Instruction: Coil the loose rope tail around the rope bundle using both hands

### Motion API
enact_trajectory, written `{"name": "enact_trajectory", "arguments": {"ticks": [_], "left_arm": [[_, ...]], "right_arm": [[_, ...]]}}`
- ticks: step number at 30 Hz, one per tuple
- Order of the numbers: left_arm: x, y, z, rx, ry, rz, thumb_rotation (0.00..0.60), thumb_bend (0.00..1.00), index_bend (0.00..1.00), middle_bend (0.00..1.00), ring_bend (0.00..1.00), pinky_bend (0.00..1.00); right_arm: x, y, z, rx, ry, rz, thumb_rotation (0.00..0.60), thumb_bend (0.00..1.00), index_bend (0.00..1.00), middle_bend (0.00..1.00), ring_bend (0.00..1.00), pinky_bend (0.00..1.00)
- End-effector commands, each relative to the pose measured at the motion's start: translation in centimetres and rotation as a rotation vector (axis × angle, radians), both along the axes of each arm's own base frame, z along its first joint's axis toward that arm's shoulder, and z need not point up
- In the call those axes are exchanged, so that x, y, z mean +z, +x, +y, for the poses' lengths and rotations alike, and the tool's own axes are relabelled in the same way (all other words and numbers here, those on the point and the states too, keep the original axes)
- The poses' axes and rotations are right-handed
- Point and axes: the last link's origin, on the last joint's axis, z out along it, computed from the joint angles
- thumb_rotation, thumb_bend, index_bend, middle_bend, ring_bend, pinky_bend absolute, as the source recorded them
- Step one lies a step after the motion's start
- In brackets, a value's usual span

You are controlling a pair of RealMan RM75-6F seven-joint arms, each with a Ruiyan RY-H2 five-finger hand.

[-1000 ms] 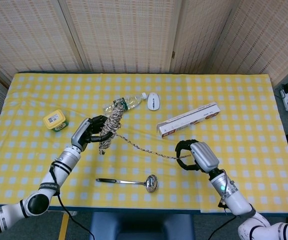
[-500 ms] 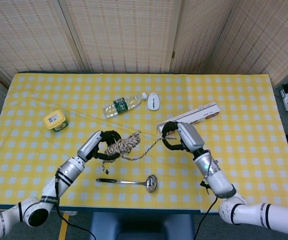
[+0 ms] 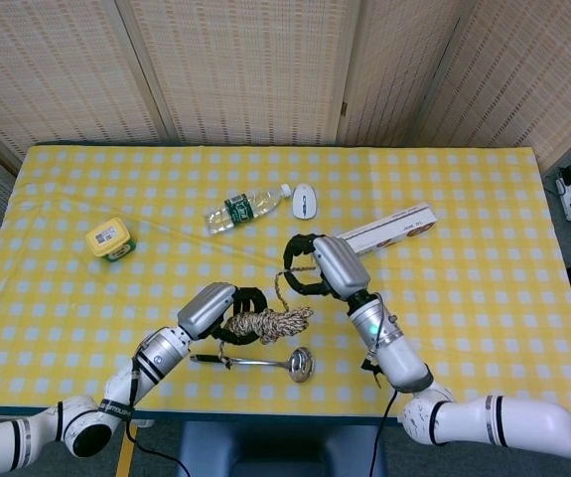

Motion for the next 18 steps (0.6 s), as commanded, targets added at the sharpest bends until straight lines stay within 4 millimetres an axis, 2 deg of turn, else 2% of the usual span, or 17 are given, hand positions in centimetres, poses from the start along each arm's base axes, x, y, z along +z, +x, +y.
{"name": "enact_trajectory", "arguments": {"ticks": [1,11,18], "left_arm": [[-1.0,0.8,-0.2,-0.017,-0.014,0.04,0.6,0.59,0.64,0.68,0.59,0.61],[-3.6,1.8,0.3,0.032,-0.023,0.179,0.6,0.59,0.64,0.68,0.6,0.61],[-4.4,2.0,1.4,0.202,-0.04,0.208,0.6,0.59,0.64,0.68,0.63,0.64]], "right_arm": [[0.0,0.8,0.5,0.026,0.0,-0.003,0.6,0.58,0.66,0.47,0.4,0.38],[0.1,2.4,2.6,0.101,0.011,0.022,0.6,0.58,0.67,0.47,0.41,0.43],[0.1,2.8,4.7,0.145,0.002,0.07,0.6,0.6,0.67,0.5,0.45,0.48]]}}
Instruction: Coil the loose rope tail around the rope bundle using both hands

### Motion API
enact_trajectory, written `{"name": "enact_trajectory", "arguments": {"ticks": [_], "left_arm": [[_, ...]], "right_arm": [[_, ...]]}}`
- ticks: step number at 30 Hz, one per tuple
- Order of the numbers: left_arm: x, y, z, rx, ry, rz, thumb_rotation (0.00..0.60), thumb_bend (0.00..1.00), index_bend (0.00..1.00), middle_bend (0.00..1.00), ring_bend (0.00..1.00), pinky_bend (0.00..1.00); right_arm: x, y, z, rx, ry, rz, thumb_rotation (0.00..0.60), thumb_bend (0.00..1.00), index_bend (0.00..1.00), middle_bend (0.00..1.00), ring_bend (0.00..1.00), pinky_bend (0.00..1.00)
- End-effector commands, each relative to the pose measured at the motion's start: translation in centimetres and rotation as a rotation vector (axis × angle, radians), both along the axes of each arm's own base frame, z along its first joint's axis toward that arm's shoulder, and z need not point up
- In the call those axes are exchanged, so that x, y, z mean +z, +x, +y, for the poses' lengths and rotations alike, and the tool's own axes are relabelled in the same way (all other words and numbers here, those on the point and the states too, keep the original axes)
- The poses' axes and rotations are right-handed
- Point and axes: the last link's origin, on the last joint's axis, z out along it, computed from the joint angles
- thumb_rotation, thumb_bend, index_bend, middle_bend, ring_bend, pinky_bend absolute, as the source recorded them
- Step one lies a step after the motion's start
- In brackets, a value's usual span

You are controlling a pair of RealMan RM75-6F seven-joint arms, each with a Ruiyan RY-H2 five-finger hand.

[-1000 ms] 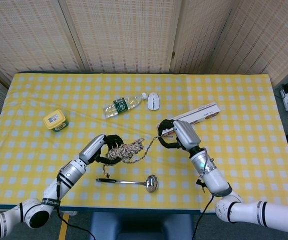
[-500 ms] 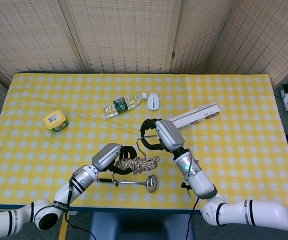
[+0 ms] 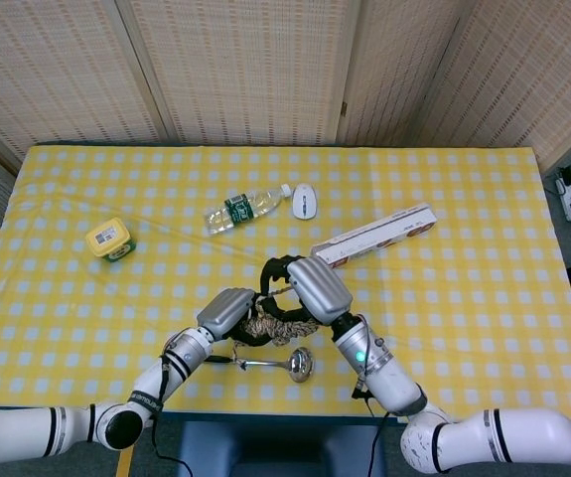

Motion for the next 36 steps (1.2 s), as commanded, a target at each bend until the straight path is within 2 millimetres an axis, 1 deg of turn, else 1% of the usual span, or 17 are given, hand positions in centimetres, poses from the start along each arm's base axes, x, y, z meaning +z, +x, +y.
{"name": "enact_trajectory", "arguments": {"ticks": [1,4,7,13,18,24,25,26,28,30,31,33,34,36], "left_arm": [[-0.6,0.6,0.7,0.114,-0.003,0.014,0.6,0.59,0.64,0.68,0.64,0.64],[-0.5,0.3,1.2,0.232,-0.045,-0.042,0.6,0.59,0.64,0.68,0.64,0.65],[0.2,-0.1,1.7,0.336,-0.099,-0.124,0.6,0.59,0.64,0.68,0.65,0.66],[2.1,-1.2,2.9,0.481,-0.115,-0.291,0.6,0.59,0.64,0.68,0.65,0.66],[4.2,-1.9,3.3,0.524,-0.086,-0.412,0.6,0.59,0.64,0.68,0.65,0.66],[6.6,-2.7,3.3,0.511,-0.059,-0.504,0.6,0.59,0.64,0.68,0.65,0.66],[6.9,-2.8,3.3,0.506,-0.055,-0.513,0.6,0.59,0.64,0.68,0.65,0.66],[7.3,-2.9,3.3,0.499,-0.05,-0.525,0.6,0.59,0.64,0.68,0.64,0.65],[7.9,-3.0,3.2,0.493,-0.046,-0.546,0.6,0.59,0.64,0.68,0.64,0.65],[8.3,-3.1,3.2,0.485,-0.042,-0.565,0.6,0.59,0.64,0.68,0.64,0.65],[8.6,-3.2,3.1,0.477,-0.04,-0.571,0.6,0.59,0.64,0.68,0.64,0.65],[9.0,-3.3,3.0,0.467,-0.036,-0.58,0.6,0.59,0.64,0.68,0.64,0.65],[9.1,-3.4,3.0,0.462,-0.034,-0.581,0.6,0.59,0.64,0.68,0.64,0.65],[9.4,-3.7,3.0,0.451,-0.028,-0.575,0.6,0.59,0.64,0.68,0.64,0.65]], "right_arm": [[0.1,0.0,1.1,0.019,-0.008,0.024,0.6,0.61,0.67,0.5,0.46,0.49],[0.1,-0.2,2.0,0.036,-0.011,0.052,0.6,0.61,0.67,0.51,0.47,0.51],[0.1,-0.7,2.6,0.044,-0.012,0.066,0.6,0.61,0.67,0.51,0.47,0.51],[-0.3,-2.5,3.4,0.047,-0.027,0.096,0.6,0.61,0.68,0.51,0.49,0.53],[-0.3,-3.9,3.7,0.023,-0.047,0.083,0.6,0.61,0.68,0.51,0.5,0.53],[0.0,-5.6,3.5,-0.015,-0.054,0.041,0.6,0.61,0.68,0.51,0.5,0.53],[0.0,-5.8,3.5,-0.016,-0.053,0.039,0.6,0.61,0.66,0.5,0.49,0.53],[0.1,-6.1,3.5,-0.016,-0.046,0.035,0.6,0.61,0.64,0.49,0.48,0.53],[0.1,-6.5,3.5,-0.01,-0.029,0.03,0.6,0.61,0.5,0.42,0.42,0.53],[0.3,-6.9,3.6,-0.001,-0.019,0.03,0.6,0.6,0.27,0.32,0.34,0.48],[0.4,-7.2,3.7,0.01,-0.02,0.04,0.6,0.57,0.14,0.25,0.29,0.42],[0.7,-7.9,4.0,0.026,-0.027,0.059,0.6,0.51,0.03,0.15,0.22,0.34],[0.9,-8.2,4.1,0.029,-0.032,0.063,0.6,0.49,0.0,0.1,0.18,0.3],[1.5,-9.1,4.5,0.026,-0.048,0.068,0.6,0.48,0.0,0.06,0.15,0.26]]}}
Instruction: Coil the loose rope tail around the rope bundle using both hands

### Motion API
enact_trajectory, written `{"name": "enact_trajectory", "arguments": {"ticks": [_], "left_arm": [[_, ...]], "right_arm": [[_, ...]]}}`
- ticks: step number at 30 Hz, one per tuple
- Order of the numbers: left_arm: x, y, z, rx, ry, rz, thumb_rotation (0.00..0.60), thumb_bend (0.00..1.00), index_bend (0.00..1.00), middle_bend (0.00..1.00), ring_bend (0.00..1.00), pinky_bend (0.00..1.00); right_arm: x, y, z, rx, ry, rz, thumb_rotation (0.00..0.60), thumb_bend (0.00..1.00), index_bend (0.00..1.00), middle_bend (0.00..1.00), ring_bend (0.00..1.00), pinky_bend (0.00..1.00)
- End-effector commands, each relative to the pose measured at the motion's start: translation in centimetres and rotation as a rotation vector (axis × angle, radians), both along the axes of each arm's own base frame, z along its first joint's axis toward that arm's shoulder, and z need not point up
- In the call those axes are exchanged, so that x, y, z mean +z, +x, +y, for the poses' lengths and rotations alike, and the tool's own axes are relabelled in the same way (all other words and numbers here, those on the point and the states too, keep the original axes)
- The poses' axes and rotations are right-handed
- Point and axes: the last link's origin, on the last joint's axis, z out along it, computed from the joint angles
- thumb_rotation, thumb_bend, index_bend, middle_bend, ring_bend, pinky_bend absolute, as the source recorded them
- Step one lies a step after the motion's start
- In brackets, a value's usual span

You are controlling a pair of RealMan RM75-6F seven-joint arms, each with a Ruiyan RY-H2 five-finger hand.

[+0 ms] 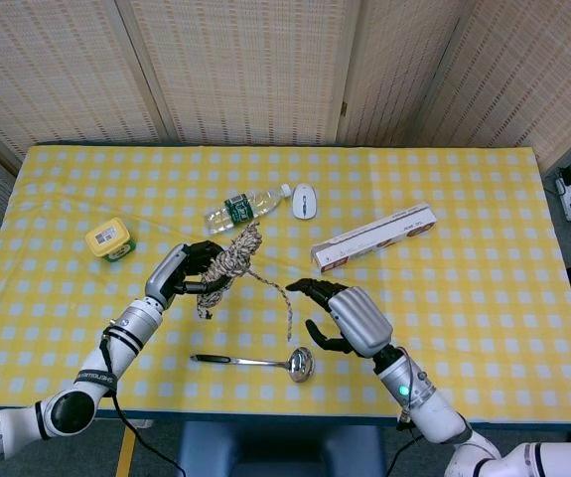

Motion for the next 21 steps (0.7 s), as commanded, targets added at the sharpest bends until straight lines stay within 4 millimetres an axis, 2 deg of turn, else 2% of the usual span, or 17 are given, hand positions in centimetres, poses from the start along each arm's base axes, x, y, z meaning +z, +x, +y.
{"name": "enact_trajectory", "arguments": {"ticks": [1,5,9,14,21], "left_arm": [[0.6,-0.5,-0.1,-0.01,0.011,0.004,0.6,0.59,0.64,0.68,0.64,0.65],[0.8,-1.3,0.0,-0.021,0.029,0.03,0.6,0.59,0.64,0.68,0.64,0.64],[1.0,-2.0,0.1,-0.035,0.05,0.063,0.6,0.59,0.64,0.68,0.64,0.64],[1.1,-2.6,-0.1,-0.064,0.081,0.108,0.6,0.59,0.64,0.68,0.64,0.64],[1.1,-3.0,-0.8,-0.096,0.126,0.137,0.6,0.59,0.64,0.68,0.64,0.64]], "right_arm": [[1.0,-1.9,0.6,-0.007,-0.027,0.022,0.6,0.48,0.0,0.05,0.15,0.26],[2.7,-4.4,1.4,-0.025,-0.112,0.07,0.6,0.48,0.0,0.06,0.15,0.26],[4.8,-8.0,2.4,-0.093,-0.229,0.168,0.6,0.48,0.0,0.13,0.2,0.26],[7.3,-12.1,3.6,-0.173,-0.383,0.301,0.6,0.48,0.03,0.16,0.2,0.26],[10.3,-17.0,7.1,-0.305,-0.456,0.393,0.6,0.48,0.04,0.14,0.17,0.24]]}}
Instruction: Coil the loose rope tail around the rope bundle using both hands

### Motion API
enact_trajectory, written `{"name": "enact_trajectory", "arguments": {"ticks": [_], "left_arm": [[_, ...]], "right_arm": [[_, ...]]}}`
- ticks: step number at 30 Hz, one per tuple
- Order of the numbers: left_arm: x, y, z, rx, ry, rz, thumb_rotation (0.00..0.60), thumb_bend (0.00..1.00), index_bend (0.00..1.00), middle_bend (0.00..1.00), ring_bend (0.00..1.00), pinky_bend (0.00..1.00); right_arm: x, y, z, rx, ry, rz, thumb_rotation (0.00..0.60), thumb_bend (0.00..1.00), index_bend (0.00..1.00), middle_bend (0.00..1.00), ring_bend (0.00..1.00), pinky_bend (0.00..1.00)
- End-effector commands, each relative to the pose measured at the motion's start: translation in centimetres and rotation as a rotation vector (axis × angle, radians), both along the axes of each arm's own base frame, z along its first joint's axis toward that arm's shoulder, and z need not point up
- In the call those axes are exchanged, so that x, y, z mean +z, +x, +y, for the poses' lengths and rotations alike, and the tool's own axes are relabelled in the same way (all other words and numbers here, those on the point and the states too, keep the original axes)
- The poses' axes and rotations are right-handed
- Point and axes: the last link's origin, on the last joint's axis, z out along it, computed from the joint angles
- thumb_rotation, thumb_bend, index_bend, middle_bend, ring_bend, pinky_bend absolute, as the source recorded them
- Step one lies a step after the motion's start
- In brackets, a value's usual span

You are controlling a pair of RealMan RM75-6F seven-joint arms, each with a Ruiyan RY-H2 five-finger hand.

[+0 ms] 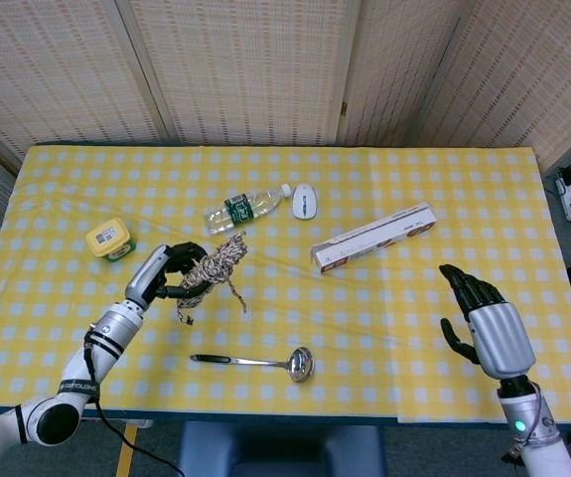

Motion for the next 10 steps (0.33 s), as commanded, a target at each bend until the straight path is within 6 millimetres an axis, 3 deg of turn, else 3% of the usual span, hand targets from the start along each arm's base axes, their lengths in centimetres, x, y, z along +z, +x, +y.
{"name": "enact_trajectory", "arguments": {"ticks": [1,6,10], "left_arm": [[-0.1,-0.3,-0.3,-0.008,0.025,0.007,0.6,0.59,0.64,0.68,0.64,0.64],[-0.3,-0.4,-0.5,-0.024,0.068,0.021,0.6,0.59,0.64,0.68,0.64,0.64],[-0.4,-0.4,-0.4,-0.028,0.072,0.017,0.6,0.59,0.64,0.68,0.64,0.64]], "right_arm": [[1.5,-2.3,1.9,-0.064,-0.029,0.033,0.6,0.48,0.04,0.13,0.16,0.22],[2.6,-4.6,3.9,-0.14,-0.042,0.021,0.6,0.48,0.04,0.09,0.1,0.05],[2.8,-5.9,4.3,-0.168,-0.044,0.019,0.6,0.48,0.04,0.08,0.09,0.04]]}}
